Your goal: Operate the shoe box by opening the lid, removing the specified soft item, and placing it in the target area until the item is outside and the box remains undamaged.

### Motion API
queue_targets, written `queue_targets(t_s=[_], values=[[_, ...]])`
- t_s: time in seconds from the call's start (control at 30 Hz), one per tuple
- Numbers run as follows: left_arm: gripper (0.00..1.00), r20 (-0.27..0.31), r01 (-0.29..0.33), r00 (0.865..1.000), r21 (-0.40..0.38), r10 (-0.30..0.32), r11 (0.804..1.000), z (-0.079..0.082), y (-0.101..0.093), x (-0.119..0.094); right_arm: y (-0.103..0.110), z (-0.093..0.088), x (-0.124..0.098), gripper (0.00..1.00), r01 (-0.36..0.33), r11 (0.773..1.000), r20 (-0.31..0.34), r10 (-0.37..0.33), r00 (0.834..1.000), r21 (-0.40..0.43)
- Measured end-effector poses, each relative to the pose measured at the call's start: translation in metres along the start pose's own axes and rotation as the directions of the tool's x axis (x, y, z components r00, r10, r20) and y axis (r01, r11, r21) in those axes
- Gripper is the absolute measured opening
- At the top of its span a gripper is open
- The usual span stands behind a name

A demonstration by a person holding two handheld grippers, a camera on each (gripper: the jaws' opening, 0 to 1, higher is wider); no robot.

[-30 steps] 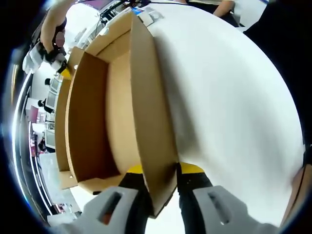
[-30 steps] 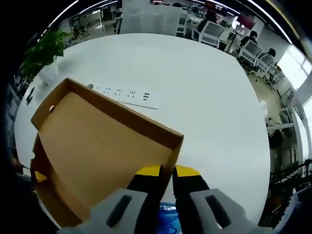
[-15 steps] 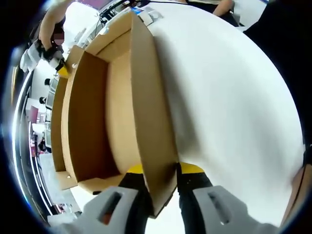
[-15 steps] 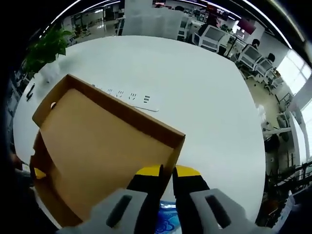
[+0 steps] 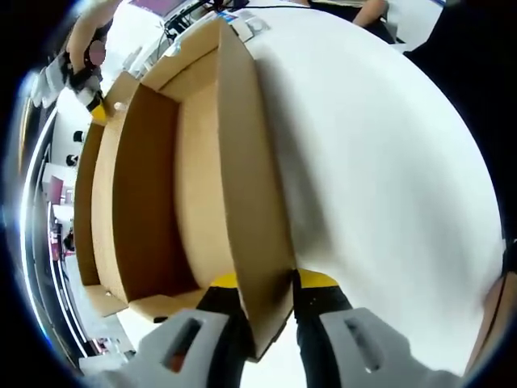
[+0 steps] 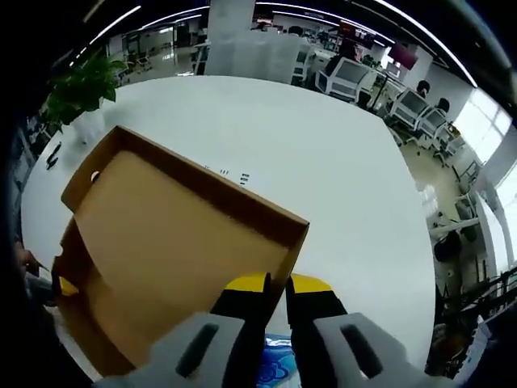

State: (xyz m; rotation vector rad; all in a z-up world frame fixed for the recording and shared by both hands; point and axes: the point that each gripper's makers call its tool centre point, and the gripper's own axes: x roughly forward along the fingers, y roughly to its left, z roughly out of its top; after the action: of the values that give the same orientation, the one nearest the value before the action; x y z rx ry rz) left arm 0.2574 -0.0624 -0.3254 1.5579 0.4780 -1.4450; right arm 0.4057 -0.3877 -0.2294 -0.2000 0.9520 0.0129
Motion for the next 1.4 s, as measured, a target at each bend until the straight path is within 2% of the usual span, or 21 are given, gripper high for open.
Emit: queue_targets(t_s=[0.3,0.47,0.63,0.93,1.2,1.4], values=[[0.19,-0.004,0.0,1.0,-0.002,0.0,1.0,0.0,0.001,0.0,0.002,0.005,-0.017,0.07,0.013,1.0,0.099,-0.012,0.995,-0.003],[0.18,-0.001,-0.001,1.0,-0.002,0.001,1.0,0.0,0.001,0.0,0.003,0.009,-0.03,0.06,0.017,1.0,0.164,-0.017,0.986,0.004],[0.18,-0.006,0.001,1.0,-0.003,-0.001,1.0,0.0,0.001,0.0,0.002,0.01,-0.039,0.06,0.042,0.999,0.216,-0.038,0.976,-0.015],[0.18,-0.005,0.001,1.0,-0.002,-0.001,1.0,0.0,0.0,0.0,0.001,0.011,-0.056,0.06,0.035,0.999,0.303,-0.033,0.953,0.0],[0.18,-0.002,0.001,1.0,0.0,-0.001,1.0,0.0,0.0,0.0,0.003,0.012,-0.065,0.06,0.035,0.999,0.344,-0.034,0.938,0.005],[0.18,-0.001,0.002,1.0,0.0,-0.002,1.0,0.0,0.0,0.0,0.008,0.008,-0.075,0.06,0.03,0.999,0.389,-0.032,0.921,0.011]])
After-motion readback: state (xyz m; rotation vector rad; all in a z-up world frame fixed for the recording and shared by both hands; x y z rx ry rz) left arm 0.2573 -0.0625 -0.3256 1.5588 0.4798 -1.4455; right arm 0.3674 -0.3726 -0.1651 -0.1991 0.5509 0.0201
